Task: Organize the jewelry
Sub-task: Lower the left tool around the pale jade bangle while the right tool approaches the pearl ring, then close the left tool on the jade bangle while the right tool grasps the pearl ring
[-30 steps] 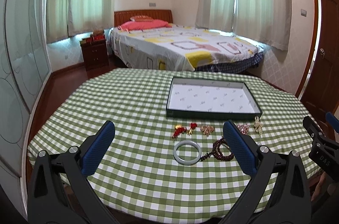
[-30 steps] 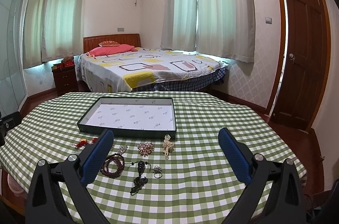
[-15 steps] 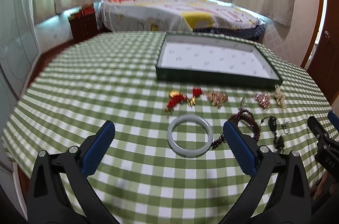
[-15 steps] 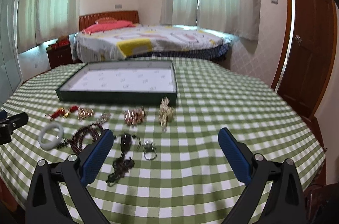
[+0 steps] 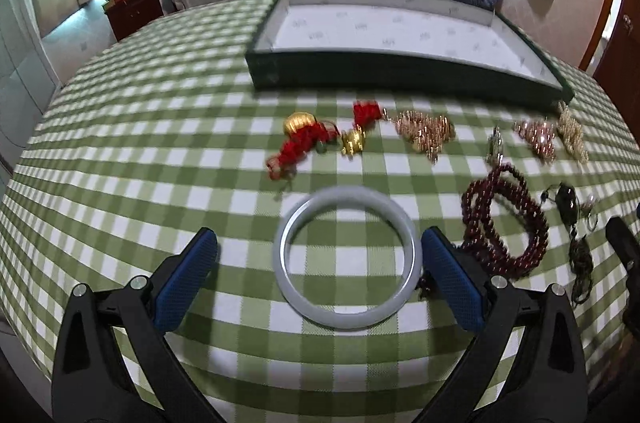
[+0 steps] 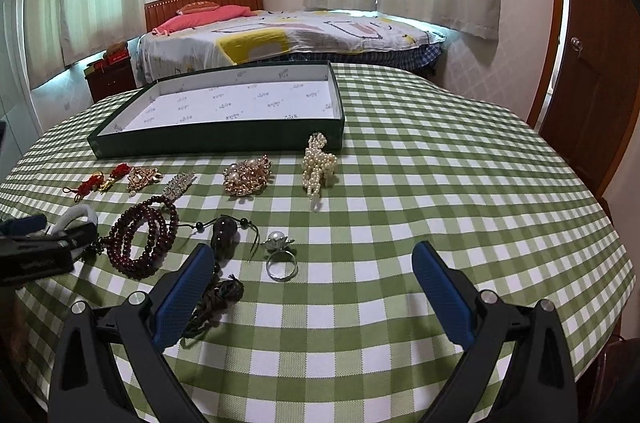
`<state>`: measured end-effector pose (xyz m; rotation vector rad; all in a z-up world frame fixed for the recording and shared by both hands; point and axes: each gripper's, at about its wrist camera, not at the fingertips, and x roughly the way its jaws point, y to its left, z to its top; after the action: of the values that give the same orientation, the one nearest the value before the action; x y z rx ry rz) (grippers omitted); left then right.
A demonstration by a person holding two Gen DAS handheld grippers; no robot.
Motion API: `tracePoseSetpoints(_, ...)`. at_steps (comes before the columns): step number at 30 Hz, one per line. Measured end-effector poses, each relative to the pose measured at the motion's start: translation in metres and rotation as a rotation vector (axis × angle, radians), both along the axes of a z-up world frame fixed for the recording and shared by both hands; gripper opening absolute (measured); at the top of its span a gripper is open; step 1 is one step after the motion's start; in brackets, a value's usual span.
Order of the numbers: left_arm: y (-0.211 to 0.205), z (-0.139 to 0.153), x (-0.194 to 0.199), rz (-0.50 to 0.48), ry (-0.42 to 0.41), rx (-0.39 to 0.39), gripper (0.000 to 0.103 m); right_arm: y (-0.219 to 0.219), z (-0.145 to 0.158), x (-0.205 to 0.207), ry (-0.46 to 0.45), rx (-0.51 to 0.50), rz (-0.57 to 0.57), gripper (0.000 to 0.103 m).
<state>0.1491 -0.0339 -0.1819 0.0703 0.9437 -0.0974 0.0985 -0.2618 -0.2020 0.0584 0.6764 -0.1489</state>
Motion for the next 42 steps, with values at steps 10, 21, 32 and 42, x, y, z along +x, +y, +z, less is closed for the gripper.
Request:
tracePoseSetpoints(10,0.013,0.0,-0.005,-0.035,0.0,-0.02,0.091,-0.001,-0.001,0.0,0.006,0.016,0.002,0.096)
tracePoseSetpoints(21,0.019,0.004,-0.013,-0.056,-0.041,-0.043,0.069,0.003,0.002,0.014,0.03,0.004,0.028,0.096)
tracePoseSetpoints(32,0.029,0.005,-0.01,-0.019,-0.034,-0.08,0.069,0.001,-0.002,0.029,0.088,0.008,0.065,0.052)
tracePoseSetpoints(42,0.032,0.006,-0.01,-0.007,-0.038,-0.087,0.069,-0.001,-0.011,0.03,0.125,0.076,0.108,0.04)
